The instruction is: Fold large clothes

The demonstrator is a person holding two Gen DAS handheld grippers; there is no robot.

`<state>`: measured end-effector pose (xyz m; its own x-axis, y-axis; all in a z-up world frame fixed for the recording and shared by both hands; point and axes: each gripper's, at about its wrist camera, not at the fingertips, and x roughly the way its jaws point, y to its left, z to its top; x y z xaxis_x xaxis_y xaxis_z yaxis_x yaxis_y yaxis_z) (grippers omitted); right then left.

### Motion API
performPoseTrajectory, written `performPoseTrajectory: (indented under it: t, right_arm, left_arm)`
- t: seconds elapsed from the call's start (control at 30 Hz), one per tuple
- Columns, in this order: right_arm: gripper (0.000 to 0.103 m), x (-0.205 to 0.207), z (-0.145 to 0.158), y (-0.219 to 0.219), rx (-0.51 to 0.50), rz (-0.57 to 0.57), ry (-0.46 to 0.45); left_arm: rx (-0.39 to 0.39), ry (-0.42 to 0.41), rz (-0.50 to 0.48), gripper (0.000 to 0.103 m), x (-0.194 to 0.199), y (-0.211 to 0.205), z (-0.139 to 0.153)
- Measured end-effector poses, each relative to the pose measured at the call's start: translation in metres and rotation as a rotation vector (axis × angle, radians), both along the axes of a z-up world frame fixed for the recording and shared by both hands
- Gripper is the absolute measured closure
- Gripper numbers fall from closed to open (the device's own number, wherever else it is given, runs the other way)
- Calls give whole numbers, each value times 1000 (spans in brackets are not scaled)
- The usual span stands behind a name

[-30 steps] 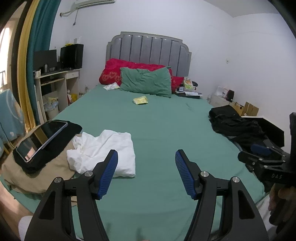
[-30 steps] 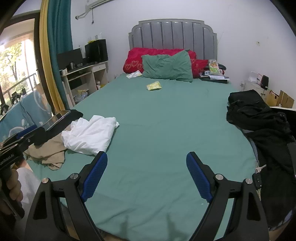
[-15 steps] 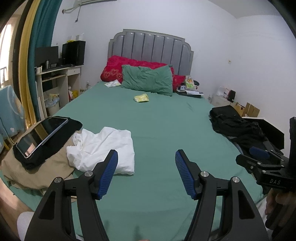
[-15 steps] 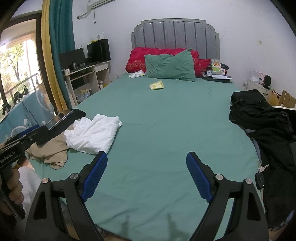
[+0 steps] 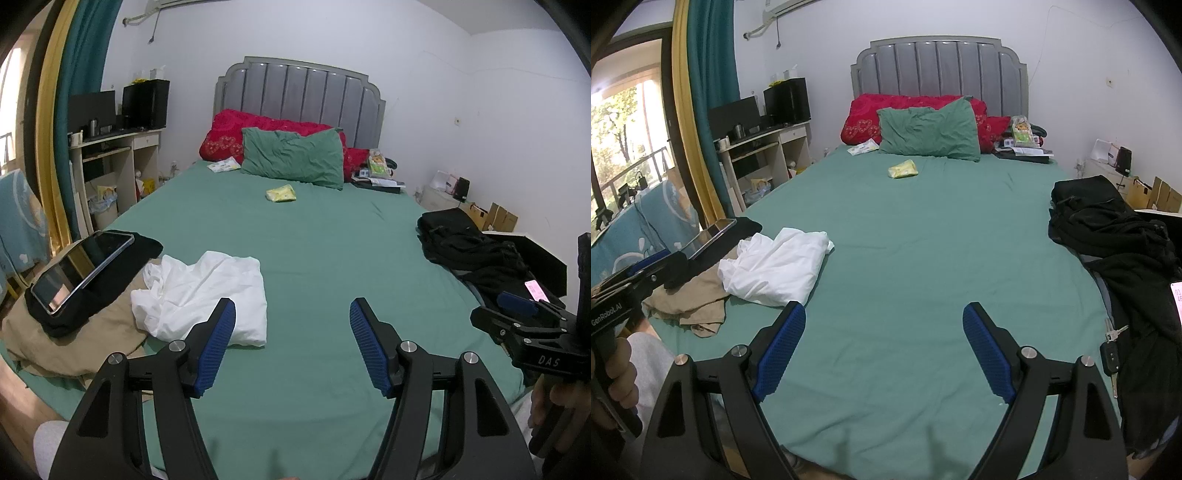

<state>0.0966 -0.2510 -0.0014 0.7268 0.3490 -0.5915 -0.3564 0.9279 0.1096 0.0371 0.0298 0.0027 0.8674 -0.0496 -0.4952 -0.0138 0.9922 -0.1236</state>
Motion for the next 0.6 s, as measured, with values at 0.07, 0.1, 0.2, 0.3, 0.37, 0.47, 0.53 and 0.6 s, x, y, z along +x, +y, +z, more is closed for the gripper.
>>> performPoseTrajectory:
  t: [0.07,0.1,0.2,0.3,0.37,0.47,0.53,0.6]
  right_arm:
    - [16,0,0,0,1,0,-2]
    - [16,0,0,0,1,0,-1]
    - [16,0,0,1,0,-1,0]
    - [16,0,0,0,-1,0,0]
    - [16,0,0,0,2,0,-1]
    - [16,-1,0,1,-1,-1,-2]
    - [16,0,0,0,0,0,0]
    - [16,-1,0,0,0,-1,-1]
  left_arm:
    - [0,1,-2,35,1,1,0]
    - [1,1,-3,35,1,1,0]
    - [4,0,-4,35,1,1,0]
    - [3,2,-1,35,0,-1,0]
    - [1,0,0,35,0,-2,1]
    - [2,-1,-1,35,0,-1,0]
    - [2,-1,-1,35,0,-1,0]
    - [-1,-1,-2,35,0,0,0]
